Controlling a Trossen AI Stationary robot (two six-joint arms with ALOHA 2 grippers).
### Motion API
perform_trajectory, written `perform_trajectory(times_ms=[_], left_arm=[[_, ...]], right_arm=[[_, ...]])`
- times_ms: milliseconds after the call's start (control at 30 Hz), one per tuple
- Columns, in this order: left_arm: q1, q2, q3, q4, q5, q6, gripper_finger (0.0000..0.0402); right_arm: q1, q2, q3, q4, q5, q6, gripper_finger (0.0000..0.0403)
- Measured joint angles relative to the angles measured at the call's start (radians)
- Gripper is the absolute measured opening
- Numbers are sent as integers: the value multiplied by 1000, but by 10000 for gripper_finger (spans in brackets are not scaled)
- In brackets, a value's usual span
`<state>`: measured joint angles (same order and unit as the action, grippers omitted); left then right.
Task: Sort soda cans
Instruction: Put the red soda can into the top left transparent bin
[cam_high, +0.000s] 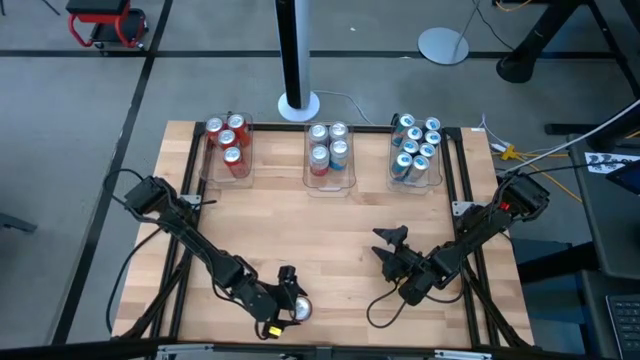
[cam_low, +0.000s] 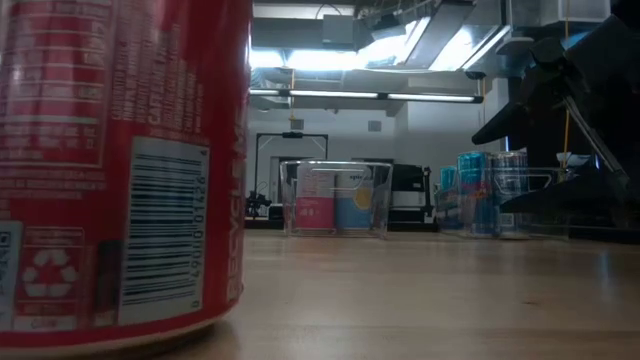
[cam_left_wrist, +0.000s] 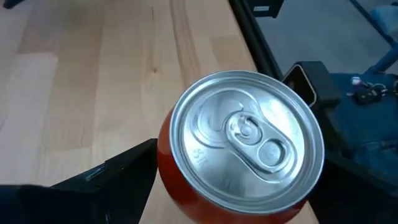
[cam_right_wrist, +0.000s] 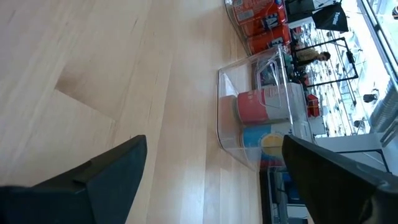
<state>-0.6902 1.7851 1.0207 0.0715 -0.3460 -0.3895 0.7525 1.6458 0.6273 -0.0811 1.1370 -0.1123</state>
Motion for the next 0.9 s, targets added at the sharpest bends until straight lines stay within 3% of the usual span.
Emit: perform_trajectory(times_ms=[200, 400, 600, 733, 900], left_arm=[[13, 0, 0, 51, -2, 6, 350], [25, -1, 0, 44, 3, 0, 297], [26, -6, 4, 29, 5, 0, 296], [31, -48, 36, -86, -15, 1, 296], [36, -149, 102, -294, -178, -1, 296]], right_arm=[[0, 0, 0, -1, 0, -2, 374], [0, 0, 0, -2, 0, -2, 374], [0, 0, 0, -3, 0, -2, 374], [0, 0, 0, -3, 0, -2, 374], [0, 0, 0, -3, 8, -2, 374]])
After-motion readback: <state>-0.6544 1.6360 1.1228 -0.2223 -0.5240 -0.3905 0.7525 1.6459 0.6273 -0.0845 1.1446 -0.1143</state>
